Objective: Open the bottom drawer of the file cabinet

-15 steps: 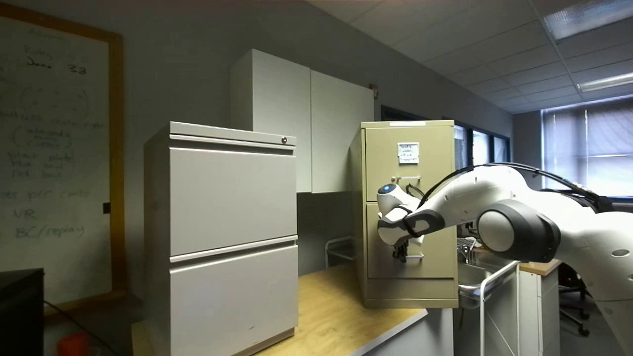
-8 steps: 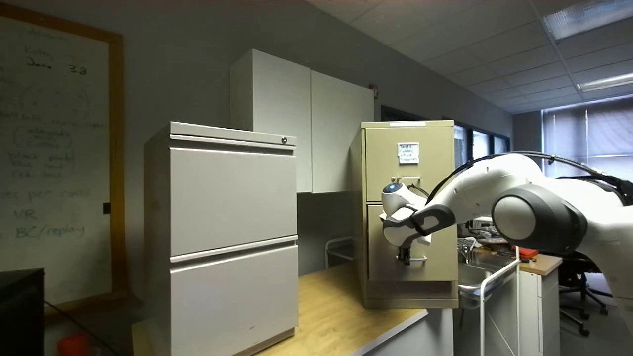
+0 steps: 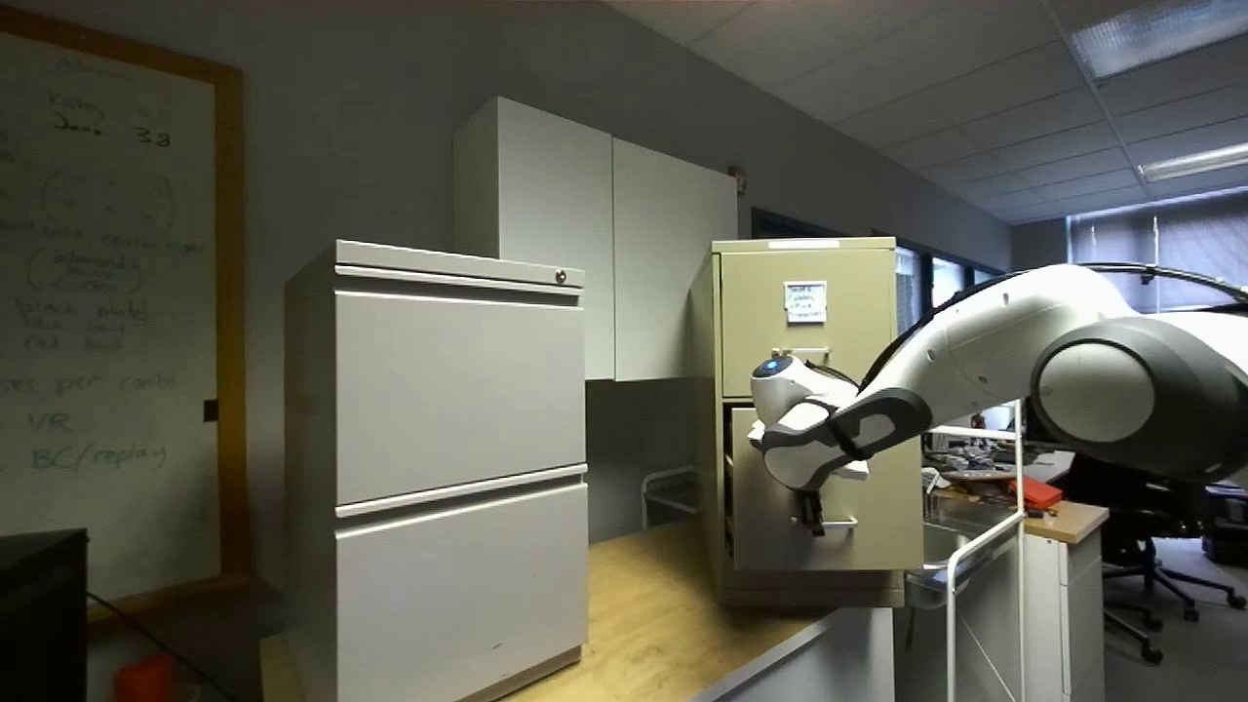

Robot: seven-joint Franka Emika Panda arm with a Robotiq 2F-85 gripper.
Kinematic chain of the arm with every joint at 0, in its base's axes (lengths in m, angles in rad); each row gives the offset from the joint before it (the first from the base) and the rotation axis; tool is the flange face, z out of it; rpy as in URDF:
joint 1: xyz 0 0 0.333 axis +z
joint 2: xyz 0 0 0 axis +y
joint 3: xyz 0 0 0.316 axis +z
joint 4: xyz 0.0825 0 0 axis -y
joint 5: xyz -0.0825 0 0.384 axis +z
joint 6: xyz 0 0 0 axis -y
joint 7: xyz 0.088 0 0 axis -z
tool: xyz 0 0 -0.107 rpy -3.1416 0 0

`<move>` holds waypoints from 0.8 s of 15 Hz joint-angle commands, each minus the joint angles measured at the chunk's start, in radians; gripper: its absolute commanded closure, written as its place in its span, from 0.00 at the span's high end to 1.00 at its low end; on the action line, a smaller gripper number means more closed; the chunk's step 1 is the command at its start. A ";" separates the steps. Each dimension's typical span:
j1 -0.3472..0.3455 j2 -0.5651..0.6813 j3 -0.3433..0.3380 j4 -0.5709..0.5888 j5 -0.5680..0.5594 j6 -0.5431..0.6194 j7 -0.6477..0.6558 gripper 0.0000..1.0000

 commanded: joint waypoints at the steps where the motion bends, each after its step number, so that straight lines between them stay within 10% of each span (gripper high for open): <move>1: 0.067 -0.133 0.031 -0.191 0.000 -0.115 -0.022 0.08; 12: 0.185 -0.359 0.105 -0.438 -0.082 -0.350 -0.003 0.08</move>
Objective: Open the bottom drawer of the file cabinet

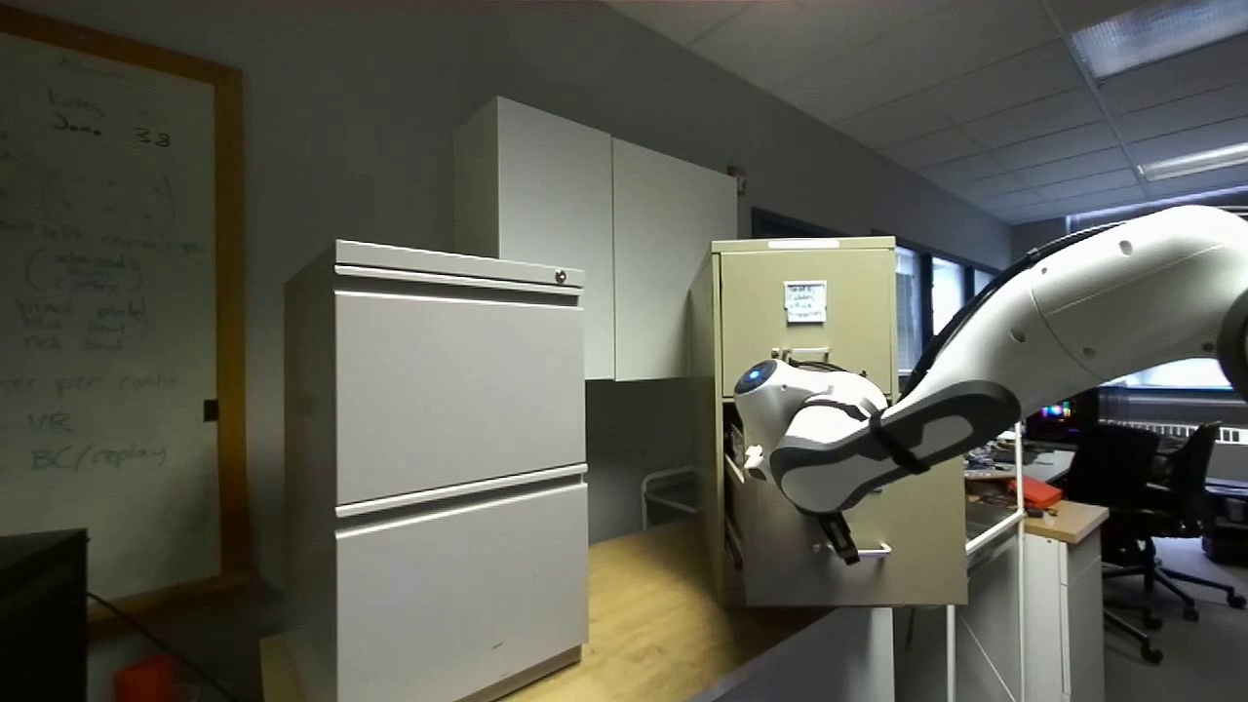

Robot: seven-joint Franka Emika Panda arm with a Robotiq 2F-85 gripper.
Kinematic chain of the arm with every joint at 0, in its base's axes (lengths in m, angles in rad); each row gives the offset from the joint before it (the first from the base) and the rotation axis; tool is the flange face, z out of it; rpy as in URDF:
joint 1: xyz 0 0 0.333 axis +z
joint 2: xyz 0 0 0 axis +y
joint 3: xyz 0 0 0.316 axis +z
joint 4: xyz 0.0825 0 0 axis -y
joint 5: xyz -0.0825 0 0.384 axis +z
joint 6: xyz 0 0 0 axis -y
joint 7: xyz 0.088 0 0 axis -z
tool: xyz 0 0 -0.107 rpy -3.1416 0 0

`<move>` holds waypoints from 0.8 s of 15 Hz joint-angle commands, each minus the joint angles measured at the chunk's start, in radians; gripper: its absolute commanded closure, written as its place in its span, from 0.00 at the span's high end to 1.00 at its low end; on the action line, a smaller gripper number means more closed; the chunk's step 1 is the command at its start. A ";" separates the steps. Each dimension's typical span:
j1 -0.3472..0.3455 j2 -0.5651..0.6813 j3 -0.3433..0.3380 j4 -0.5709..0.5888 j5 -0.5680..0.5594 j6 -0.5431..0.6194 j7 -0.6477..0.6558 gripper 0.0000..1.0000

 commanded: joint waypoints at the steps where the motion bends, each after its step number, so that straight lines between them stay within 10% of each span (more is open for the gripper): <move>1: 0.076 -0.079 0.060 -0.124 0.068 -0.159 0.000 0.08; 3: 0.105 -0.107 0.082 -0.154 0.069 -0.217 0.011 0.08; 4: 0.119 -0.119 0.094 -0.167 0.072 -0.247 0.021 0.42; 12: 0.273 -0.137 0.194 -0.193 0.270 -0.565 0.152 0.92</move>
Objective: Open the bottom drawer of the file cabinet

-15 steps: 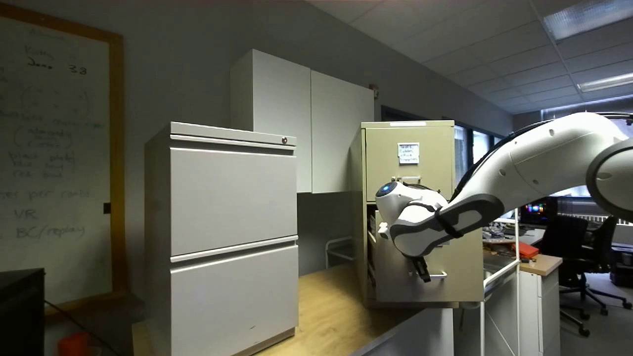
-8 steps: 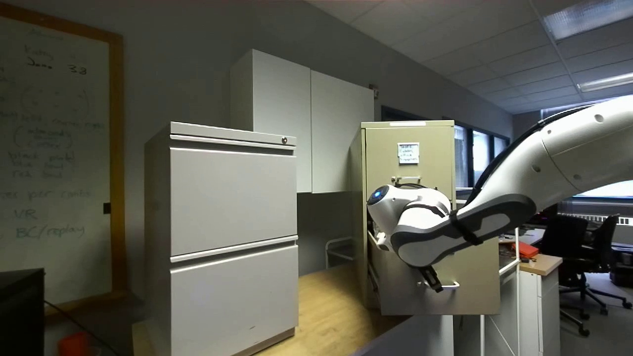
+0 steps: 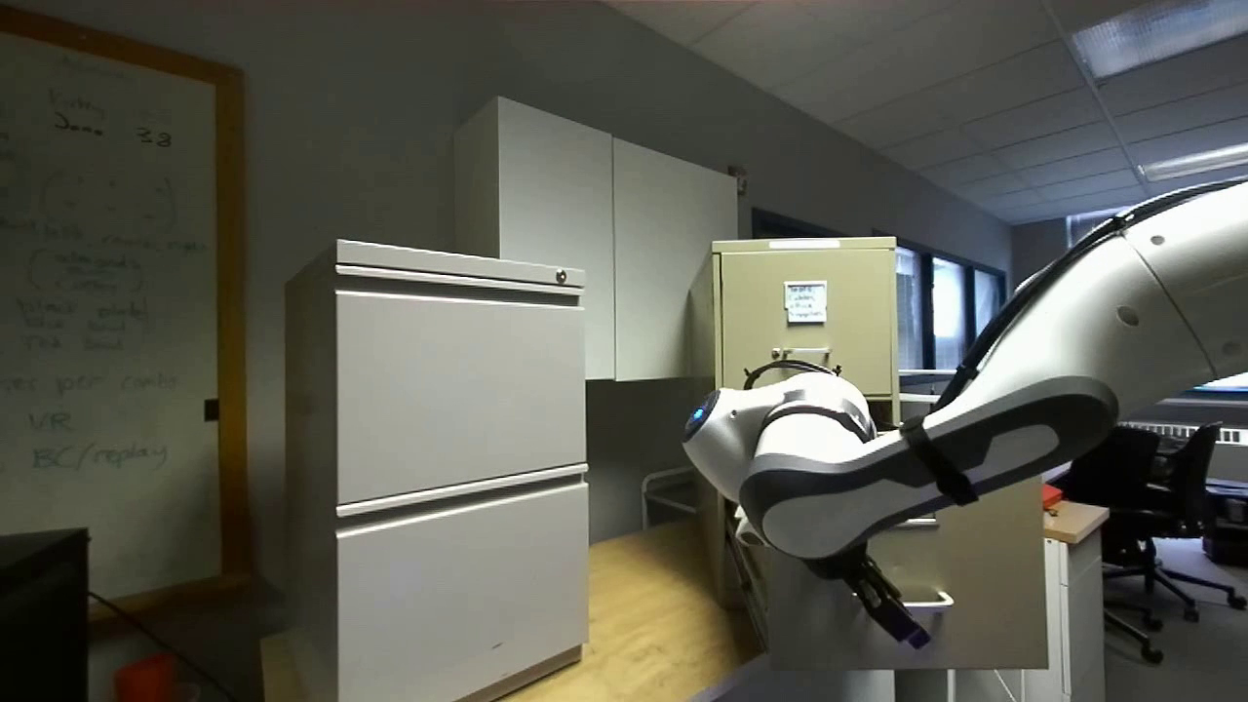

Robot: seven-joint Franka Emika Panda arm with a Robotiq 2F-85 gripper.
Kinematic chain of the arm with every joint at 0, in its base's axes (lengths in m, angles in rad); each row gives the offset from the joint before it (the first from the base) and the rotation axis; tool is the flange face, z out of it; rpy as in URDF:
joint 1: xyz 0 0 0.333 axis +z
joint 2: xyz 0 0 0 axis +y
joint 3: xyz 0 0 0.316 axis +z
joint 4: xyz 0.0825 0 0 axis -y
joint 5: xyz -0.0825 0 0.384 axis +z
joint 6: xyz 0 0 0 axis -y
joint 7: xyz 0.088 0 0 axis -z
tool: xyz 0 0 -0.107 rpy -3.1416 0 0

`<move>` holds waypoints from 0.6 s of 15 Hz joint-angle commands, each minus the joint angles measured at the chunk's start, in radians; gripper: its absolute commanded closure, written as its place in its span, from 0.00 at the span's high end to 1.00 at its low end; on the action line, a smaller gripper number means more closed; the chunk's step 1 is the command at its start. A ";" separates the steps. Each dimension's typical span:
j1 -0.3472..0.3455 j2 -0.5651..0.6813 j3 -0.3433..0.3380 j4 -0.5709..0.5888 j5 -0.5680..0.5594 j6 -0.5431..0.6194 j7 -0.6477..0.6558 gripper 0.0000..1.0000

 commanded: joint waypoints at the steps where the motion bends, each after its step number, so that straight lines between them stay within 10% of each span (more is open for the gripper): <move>1: 0.104 0.041 0.061 -0.020 0.229 -0.096 0.046 0.99; 9: 0.204 0.216 0.162 0.034 0.547 -0.064 0.120 1.00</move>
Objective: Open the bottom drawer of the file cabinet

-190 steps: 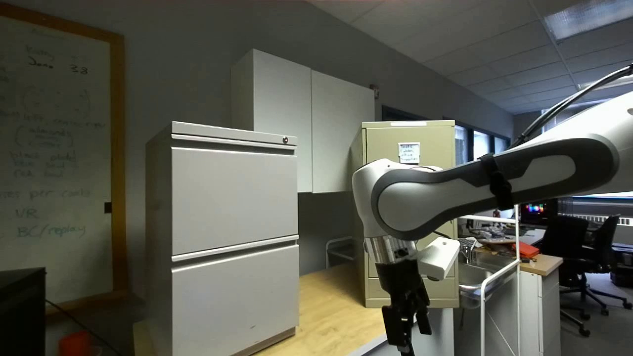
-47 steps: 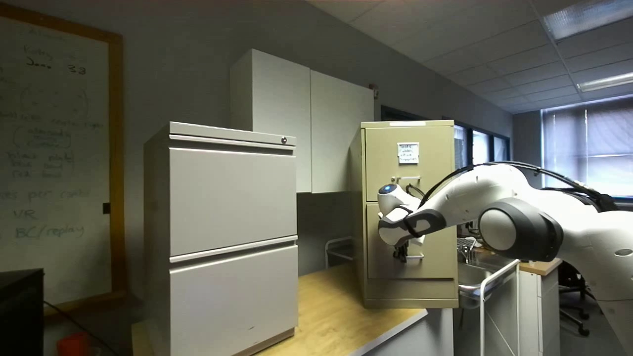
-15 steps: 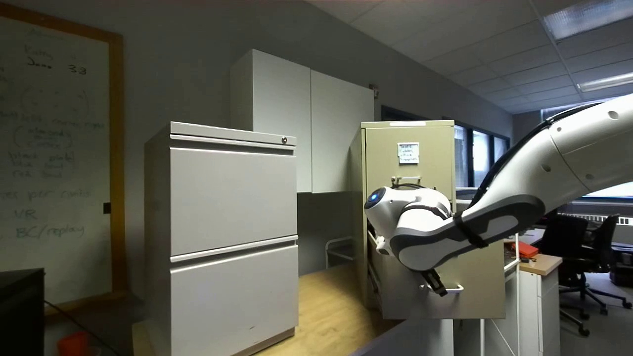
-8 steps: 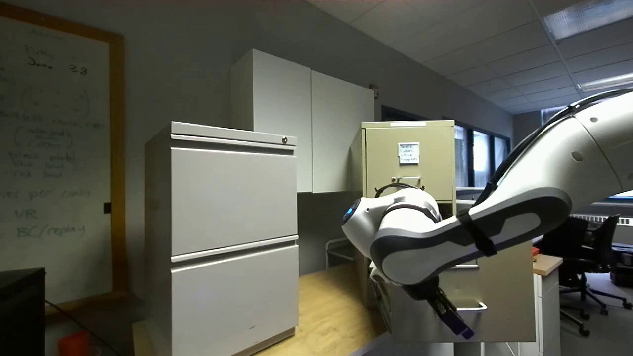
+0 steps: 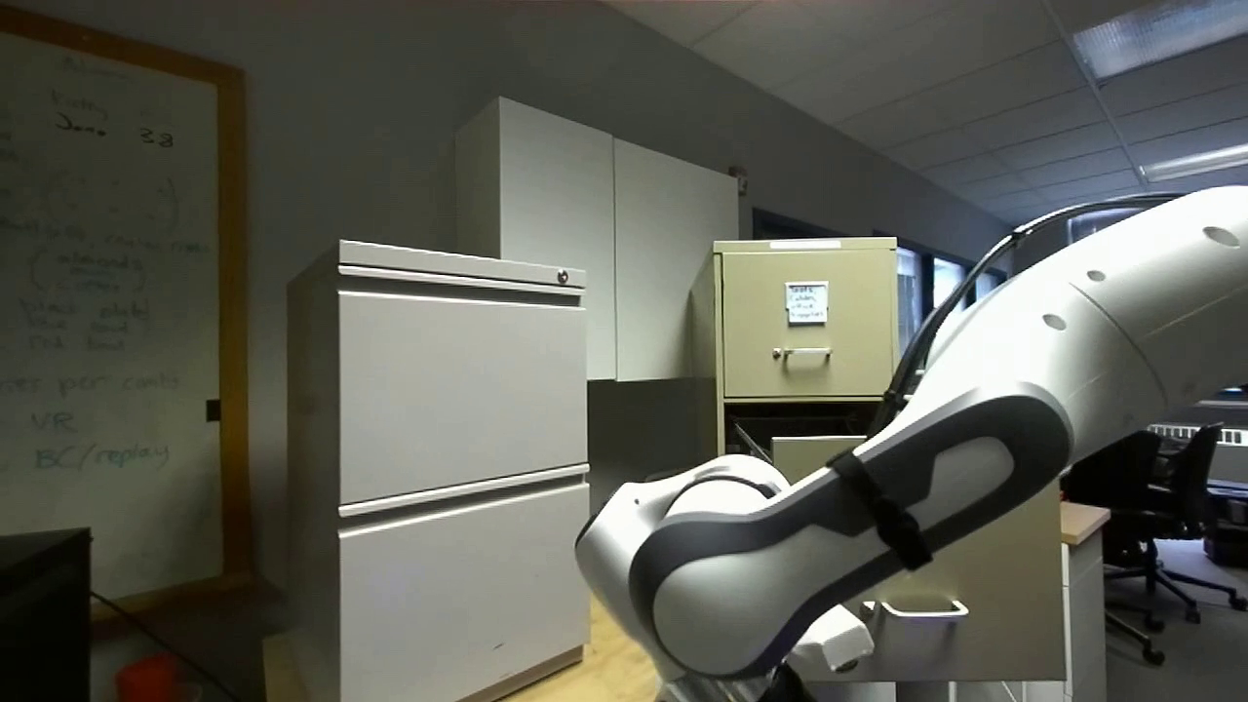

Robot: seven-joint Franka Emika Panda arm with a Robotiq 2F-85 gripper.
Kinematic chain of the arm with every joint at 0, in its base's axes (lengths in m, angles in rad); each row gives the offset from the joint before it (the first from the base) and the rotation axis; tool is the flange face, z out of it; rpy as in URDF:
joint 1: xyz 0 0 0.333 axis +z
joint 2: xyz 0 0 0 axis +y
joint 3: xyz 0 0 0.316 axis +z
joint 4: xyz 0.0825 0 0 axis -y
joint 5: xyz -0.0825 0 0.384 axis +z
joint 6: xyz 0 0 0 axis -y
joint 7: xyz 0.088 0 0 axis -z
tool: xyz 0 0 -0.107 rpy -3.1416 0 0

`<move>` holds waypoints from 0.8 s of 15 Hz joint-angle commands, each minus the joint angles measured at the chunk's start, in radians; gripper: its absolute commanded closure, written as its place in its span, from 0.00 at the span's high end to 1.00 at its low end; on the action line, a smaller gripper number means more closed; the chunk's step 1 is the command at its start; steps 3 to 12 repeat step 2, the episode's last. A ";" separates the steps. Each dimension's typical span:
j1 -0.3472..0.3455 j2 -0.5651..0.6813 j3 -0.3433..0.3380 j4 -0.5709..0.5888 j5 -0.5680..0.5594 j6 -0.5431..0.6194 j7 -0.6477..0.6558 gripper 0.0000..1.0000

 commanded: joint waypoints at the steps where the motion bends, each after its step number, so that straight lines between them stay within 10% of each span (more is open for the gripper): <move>1: 0.011 0.080 0.029 0.037 0.070 0.014 0.022 1.00; 12: 0.012 0.090 0.036 0.042 0.074 0.018 0.024 1.00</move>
